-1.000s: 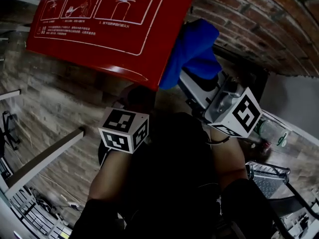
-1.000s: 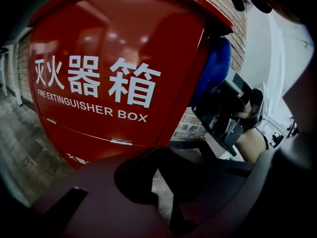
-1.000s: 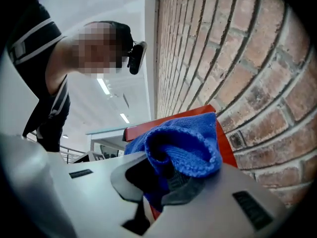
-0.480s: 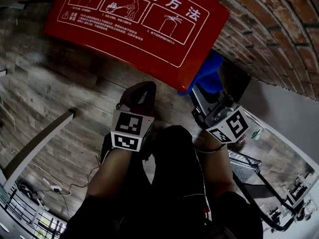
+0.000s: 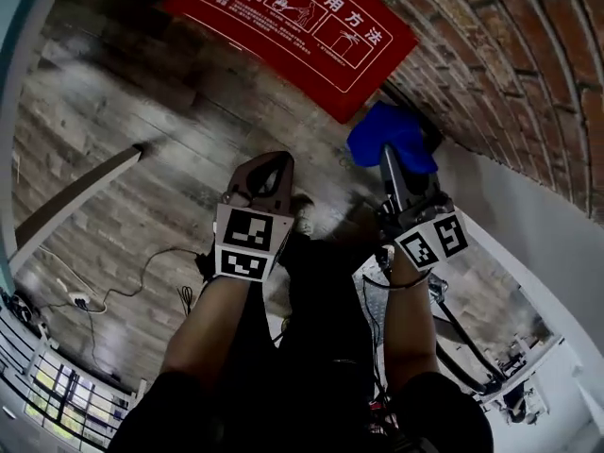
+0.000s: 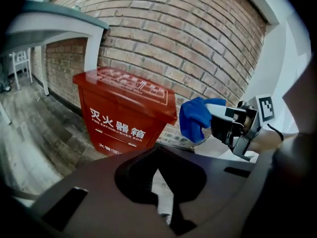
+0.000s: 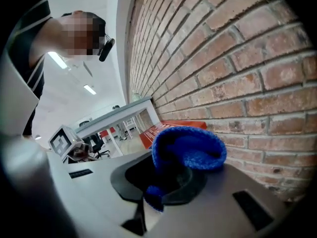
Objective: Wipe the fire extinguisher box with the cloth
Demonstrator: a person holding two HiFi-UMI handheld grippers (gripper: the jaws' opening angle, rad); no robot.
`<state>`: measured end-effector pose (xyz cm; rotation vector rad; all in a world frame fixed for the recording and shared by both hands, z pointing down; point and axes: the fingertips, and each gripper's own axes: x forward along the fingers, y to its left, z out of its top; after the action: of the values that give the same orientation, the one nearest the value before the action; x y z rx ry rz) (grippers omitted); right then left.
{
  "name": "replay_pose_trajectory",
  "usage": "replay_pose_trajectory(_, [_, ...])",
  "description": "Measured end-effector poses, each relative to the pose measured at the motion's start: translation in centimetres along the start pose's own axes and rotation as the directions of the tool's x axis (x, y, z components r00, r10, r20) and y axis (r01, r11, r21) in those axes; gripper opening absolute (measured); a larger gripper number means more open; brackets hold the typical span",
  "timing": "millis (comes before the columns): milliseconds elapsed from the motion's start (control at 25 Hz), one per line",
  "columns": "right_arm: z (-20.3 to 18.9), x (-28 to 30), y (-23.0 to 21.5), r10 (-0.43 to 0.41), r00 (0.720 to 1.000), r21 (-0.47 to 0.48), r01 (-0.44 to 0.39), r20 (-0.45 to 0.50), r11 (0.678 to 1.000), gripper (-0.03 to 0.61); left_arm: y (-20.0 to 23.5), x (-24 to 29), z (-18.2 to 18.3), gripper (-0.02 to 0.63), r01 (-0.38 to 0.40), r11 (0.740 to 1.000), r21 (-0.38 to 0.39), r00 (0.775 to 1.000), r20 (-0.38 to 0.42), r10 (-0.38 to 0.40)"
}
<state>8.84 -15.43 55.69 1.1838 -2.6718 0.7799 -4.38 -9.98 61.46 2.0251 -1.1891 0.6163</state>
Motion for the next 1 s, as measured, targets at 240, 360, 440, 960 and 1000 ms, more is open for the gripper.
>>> replay_pose_trajectory(240, [7.0, -4.6, 6.6, 0.026, 1.000, -0.032, -0.026, -0.003, 0.999, 0.041, -4.0, -9.3, 6.0, -0.006, -0.064, 0.998, 0.016, 0.996, 0.070, 0.063])
replay_pose_trajectory(360, [10.9, -7.1, 10.1, 0.050, 0.999, -0.088, -0.050, -0.009, 0.995, 0.041, -6.9, -14.1, 9.2, -0.006, -0.080, 0.997, 0.024, 0.991, 0.114, 0.076])
replay_pose_trajectory(440, [13.4, -9.0, 12.4, 0.050, 0.999, -0.102, -0.051, -0.008, 0.994, 0.042, -8.8, -17.7, 10.9, -0.006, -0.095, 0.995, 0.017, 0.987, 0.133, 0.091])
replay_pose_trajectory(960, [28.8, -18.4, 27.8, -0.059, 0.979, -0.222, 0.103, 0.196, 0.970, 0.041, -16.4, -35.1, 19.8, -0.006, -0.084, 0.994, 0.075, 0.959, 0.278, 0.060])
replay_pose_trajectory(1000, [29.4, -18.8, 28.6, -0.075, 0.975, -0.236, 0.125, 0.207, 0.964, 0.042, -16.4, -35.9, 20.1, -0.006, -0.078, 0.992, 0.096, 0.958, 0.282, 0.048])
